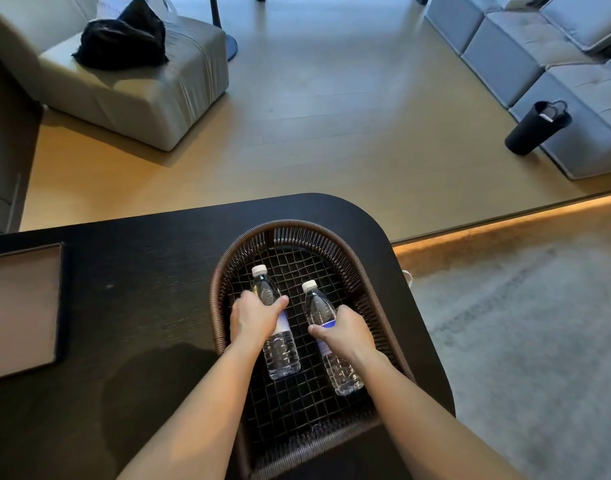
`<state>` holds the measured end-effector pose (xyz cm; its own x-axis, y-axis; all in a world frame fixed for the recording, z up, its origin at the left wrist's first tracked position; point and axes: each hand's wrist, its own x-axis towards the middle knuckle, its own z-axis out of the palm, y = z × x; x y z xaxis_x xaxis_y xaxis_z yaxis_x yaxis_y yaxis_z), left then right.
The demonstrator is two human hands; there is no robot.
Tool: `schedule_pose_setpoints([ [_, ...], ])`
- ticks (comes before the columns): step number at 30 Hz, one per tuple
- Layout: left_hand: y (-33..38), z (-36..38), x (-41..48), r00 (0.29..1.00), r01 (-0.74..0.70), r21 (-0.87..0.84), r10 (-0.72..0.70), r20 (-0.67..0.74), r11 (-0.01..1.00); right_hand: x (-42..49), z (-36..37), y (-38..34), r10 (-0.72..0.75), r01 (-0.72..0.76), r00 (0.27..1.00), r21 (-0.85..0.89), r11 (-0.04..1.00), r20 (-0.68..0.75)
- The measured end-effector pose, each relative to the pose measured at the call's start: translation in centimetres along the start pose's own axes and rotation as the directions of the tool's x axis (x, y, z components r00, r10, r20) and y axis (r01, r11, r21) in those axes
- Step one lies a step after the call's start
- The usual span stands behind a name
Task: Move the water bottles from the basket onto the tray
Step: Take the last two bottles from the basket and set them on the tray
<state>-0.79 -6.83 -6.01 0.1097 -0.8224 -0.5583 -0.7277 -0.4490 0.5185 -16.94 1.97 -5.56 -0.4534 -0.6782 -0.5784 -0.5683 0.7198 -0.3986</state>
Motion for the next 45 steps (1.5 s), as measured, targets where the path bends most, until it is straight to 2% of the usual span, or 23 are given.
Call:
schedule_pose_setpoints([
  [3,-0.1,-0.2,-0.8,0.999,-0.034,-0.030,0.034,-0.024,0.999,-0.4,-0.4,0.3,-0.030,0.031,0.999,0.032,0.999,-0.032],
  [12,-1.1,-2.1,-6.2,0.954,-0.296,-0.107,0.290,-0.071,0.949,-5.1,-2.7,1.4,-0.161,0.200,0.966,0.189,0.961,-0.200],
  [21,-3.2,-6.0,-13.5,0.828,-0.561,-0.219,0.535,-0.171,0.798,-13.5,-4.6,1.4,-0.298,0.417,0.868,0.260,0.871,-0.396],
  [26,-4.0,-10.1,-18.0,0.721,-0.687,-0.180,0.629,-0.292,0.704,-19.0,-5.5,-0.6,-0.368,0.523,0.799,0.246,0.816,-0.476],
  [32,-7.5,-15.5,-22.6,0.646,-0.739,-0.117,0.650,-0.400,0.663,-25.8,-5.0,-3.6,-0.457,0.617,0.751,0.258,0.744,-0.476],
  [36,-10.8,-19.5,-25.5,0.715,-0.673,-0.210,0.552,-0.428,0.709,-29.3,-3.4,-5.7,-0.531,0.677,0.707,0.230,0.699,-0.467],
  [45,-19.3,-27.7,-27.8,0.743,-0.581,-0.214,0.405,-0.532,0.785,-33.7,2.2,-11.5,-0.648,0.742,0.661,0.196,0.642,-0.378],
])
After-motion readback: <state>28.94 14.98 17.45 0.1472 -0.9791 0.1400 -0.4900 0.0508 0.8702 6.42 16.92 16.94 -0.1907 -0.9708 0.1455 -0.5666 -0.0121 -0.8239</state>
